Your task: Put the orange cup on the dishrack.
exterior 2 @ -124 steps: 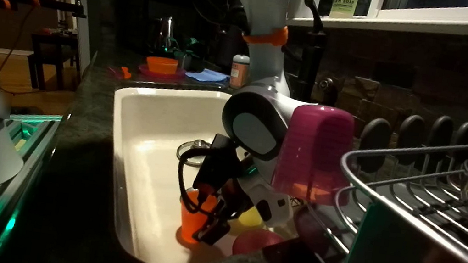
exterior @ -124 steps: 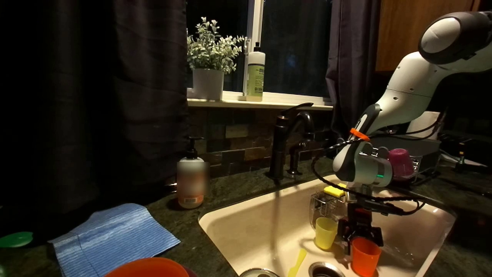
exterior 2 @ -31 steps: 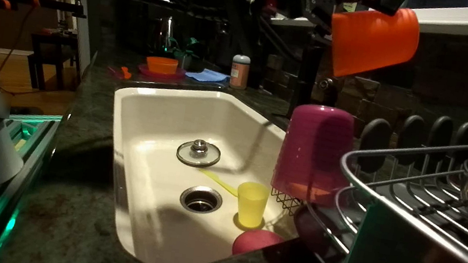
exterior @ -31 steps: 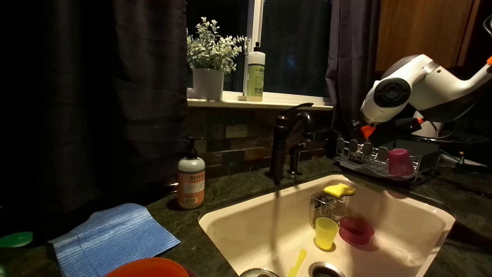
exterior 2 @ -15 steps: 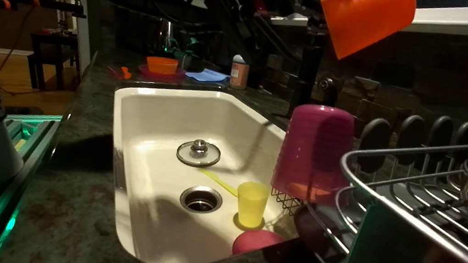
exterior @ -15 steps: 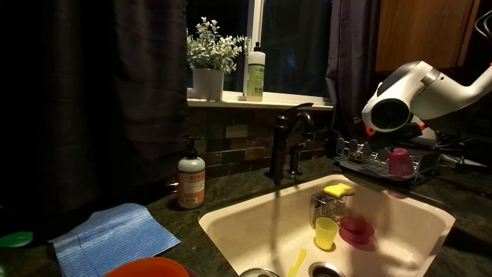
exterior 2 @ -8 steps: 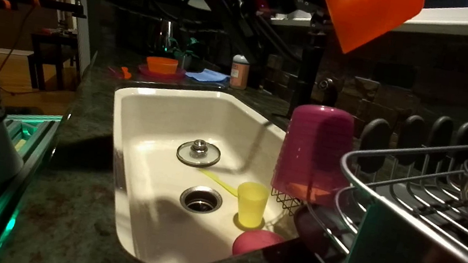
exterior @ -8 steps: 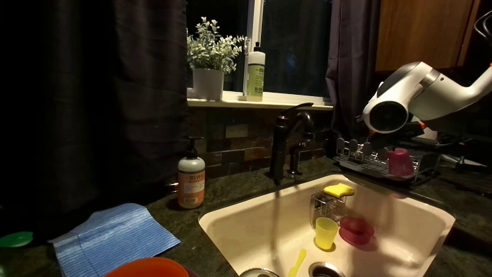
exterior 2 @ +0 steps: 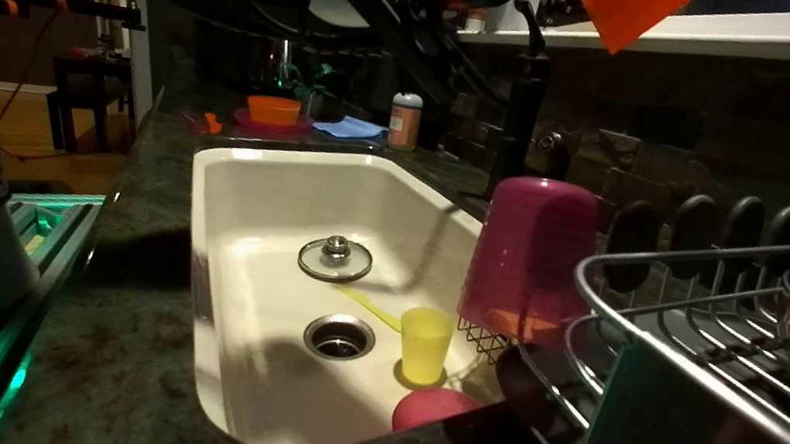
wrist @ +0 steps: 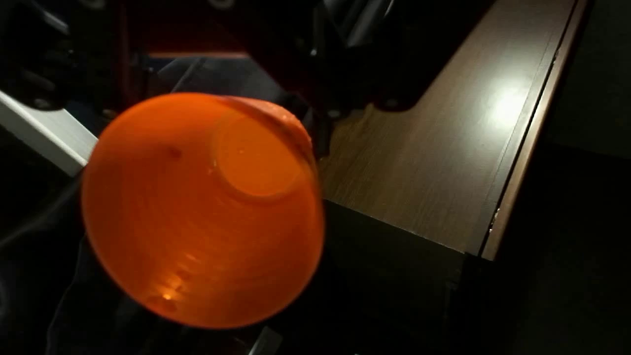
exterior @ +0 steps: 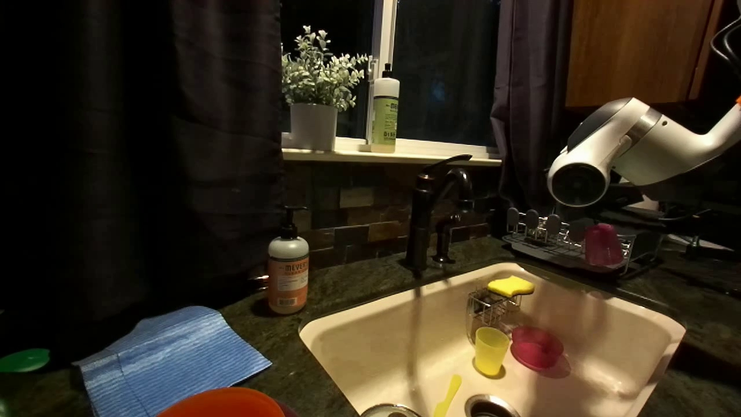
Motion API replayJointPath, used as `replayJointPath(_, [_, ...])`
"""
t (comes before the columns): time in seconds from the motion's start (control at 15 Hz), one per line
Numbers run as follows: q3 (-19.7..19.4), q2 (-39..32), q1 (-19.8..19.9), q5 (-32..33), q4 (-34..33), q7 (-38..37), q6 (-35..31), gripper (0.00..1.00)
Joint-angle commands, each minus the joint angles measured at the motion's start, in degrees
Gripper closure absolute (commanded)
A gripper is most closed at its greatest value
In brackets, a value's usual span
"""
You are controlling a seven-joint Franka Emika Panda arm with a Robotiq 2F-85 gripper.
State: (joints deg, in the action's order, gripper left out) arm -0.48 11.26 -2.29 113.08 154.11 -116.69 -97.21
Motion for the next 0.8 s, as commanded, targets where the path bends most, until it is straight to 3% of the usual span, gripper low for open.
replayJointPath(0.0, [-0.9,-2.6,0.4,2.7,0.0,-4.3,-0.1,0.58])
replayJointPath(0.73, [-2.0,-8.9,2.3,9.0,-3.5,-11.2,-0.8,0.58])
